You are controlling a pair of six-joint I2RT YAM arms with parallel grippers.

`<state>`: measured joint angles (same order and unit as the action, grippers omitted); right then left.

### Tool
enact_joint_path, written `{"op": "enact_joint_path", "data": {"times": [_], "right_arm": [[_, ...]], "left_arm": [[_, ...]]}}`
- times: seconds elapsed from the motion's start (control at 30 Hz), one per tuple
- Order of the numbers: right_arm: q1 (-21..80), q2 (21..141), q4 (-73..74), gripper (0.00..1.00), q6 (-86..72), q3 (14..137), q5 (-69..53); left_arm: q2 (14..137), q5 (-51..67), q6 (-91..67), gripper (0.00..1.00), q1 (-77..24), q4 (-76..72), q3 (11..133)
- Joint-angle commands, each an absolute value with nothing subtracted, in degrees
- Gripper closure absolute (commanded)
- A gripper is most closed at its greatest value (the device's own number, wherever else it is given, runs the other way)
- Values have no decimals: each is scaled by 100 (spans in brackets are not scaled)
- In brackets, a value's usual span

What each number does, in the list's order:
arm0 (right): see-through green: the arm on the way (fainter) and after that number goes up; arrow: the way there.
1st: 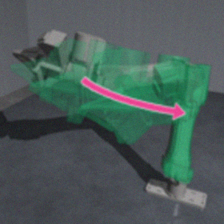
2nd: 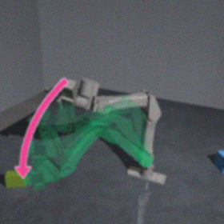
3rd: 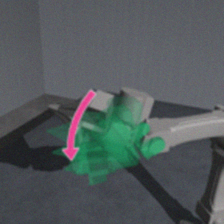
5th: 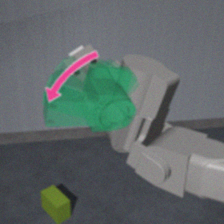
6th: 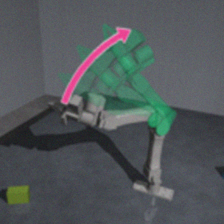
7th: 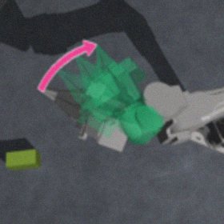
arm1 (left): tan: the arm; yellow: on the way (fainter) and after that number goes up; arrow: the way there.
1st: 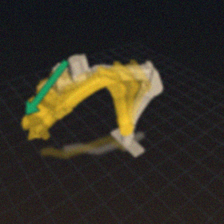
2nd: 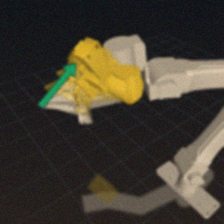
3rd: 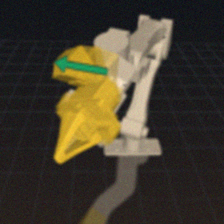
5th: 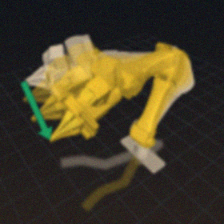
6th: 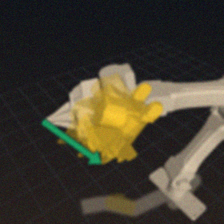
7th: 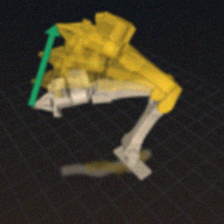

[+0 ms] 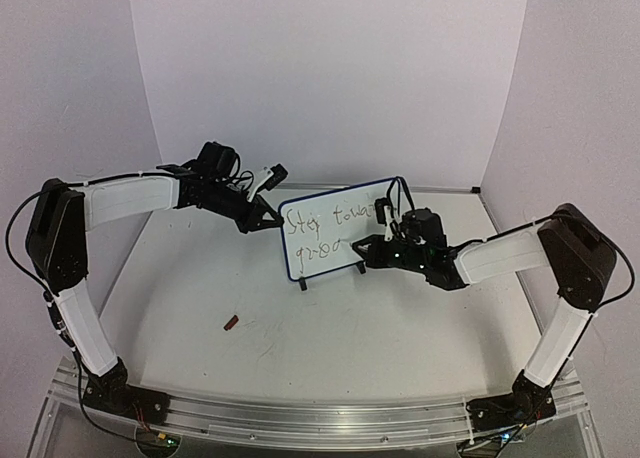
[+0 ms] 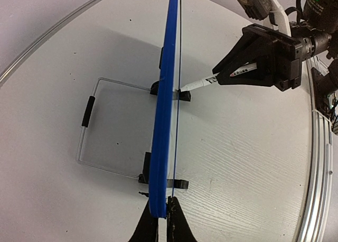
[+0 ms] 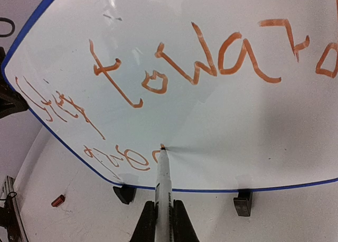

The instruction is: Write a sentence on the whiteboard

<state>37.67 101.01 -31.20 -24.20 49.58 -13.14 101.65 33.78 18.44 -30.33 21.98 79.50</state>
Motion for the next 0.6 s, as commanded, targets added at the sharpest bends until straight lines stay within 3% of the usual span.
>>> {"op": "enact_joint_path", "data": {"times": [0.0, 0.57], "right_arm": [[3736, 10355, -3248, 100, -2478, 5033, -1226], [3735, 9931, -3301, 100, -2388, 4800, -905]], "left_arm": [[10405, 2989, 2088, 100, -3069, 2768, 7945], [10415, 2965, 2095, 100, -3067, 2764, 7943]]}}
